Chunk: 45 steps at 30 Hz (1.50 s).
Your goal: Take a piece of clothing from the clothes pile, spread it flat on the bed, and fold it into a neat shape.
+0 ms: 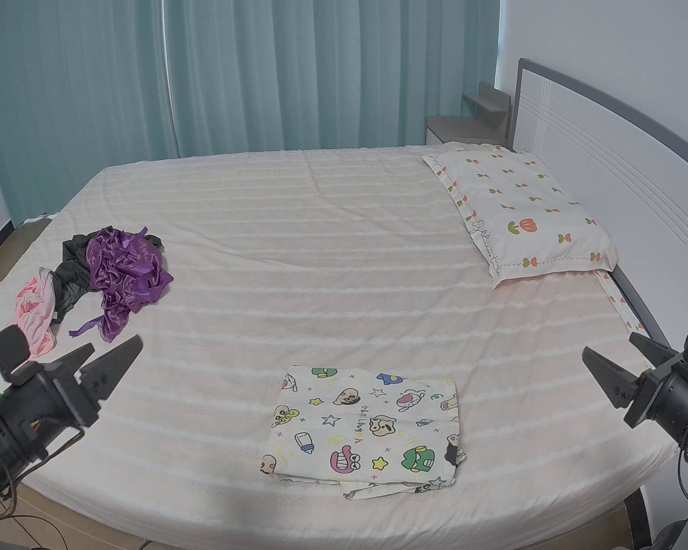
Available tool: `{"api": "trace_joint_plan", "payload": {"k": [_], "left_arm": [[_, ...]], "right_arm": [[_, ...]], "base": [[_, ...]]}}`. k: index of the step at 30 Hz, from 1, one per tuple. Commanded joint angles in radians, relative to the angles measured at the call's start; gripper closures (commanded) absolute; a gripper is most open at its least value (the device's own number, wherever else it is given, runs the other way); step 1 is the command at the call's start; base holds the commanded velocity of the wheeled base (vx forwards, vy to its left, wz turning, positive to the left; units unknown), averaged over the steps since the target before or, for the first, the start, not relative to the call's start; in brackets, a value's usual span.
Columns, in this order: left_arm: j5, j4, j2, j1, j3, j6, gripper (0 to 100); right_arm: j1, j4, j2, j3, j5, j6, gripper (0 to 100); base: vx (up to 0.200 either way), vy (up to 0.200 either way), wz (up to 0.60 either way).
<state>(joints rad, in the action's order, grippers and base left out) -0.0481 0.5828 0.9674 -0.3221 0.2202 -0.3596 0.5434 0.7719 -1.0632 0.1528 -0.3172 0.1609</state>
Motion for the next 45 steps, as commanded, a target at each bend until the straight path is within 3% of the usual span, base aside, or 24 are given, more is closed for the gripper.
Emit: {"api": "trace_joint_plan", "payload": {"k": [1, 7, 12, 20, 23, 26, 30, 35, 44, 45], "left_arm": [[-0.041, -0.256, -0.386, 0.003, 0.005, 0.133, 0], [-0.151, -0.379, -0.509, 0.006, 0.024, 0.151, 0], [-0.254, -0.440, -0.589, 0.009, 0.021, 0.191, 0], [-0.315, -0.570, -0.713, 0.054, 0.022, 0.275, 0], [-0.315, -0.584, -0.730, 0.081, 0.022, 0.292, 0], [-0.319, -0.612, -0.753, 0.138, 0.021, 0.323, 0], [-0.311, -0.652, -0.822, 0.207, 0.014, 0.384, 0], [-0.326, -0.676, -0.874, 0.215, 0.011, 0.441, 0], [-0.323, -0.658, -0.874, 0.215, -0.058, 0.467, 0], [-0.296, -0.560, -0.872, 0.213, -0.144, 0.462, 0]], "right_arm": [[-0.109, -0.028, 0.196, -0.116, -0.033, -0.156, 0], [-0.204, -0.036, 0.285, -0.153, -0.040, -0.211, 0], [-0.321, -0.135, 0.419, -0.153, -0.028, -0.221, 0], [-0.369, -0.335, 0.647, -0.153, -0.025, -0.262, 0], [-0.390, -0.381, 0.695, -0.153, -0.011, -0.282, 0], [-0.464, -0.459, 0.776, -0.153, 0.023, -0.317, 0], [-0.537, -0.591, 0.913, -0.153, 0.107, -0.342, 0], [-0.540, -0.769, 1.063, -0.147, 0.133, -0.371, 0], [-0.542, -0.769, 1.063, -0.153, 0.210, -0.348, 0], [-0.540, -0.767, 1.063, -0.153, 0.224, -0.322, 0]], "base": [[0.000, 0.000, 0.00], [0.000, 0.000, 0.00], [0.000, 0.000, 0.00], [0.000, 0.000, 0.00], [0.000, 0.000, 0.00], [0.000, 0.000, 0.00], [0.000, 0.000, 0.00], [0.000, 0.000, 0.00], [0.000, 0.000, 0.00], [0.000, 0.000, 0.00]]}}
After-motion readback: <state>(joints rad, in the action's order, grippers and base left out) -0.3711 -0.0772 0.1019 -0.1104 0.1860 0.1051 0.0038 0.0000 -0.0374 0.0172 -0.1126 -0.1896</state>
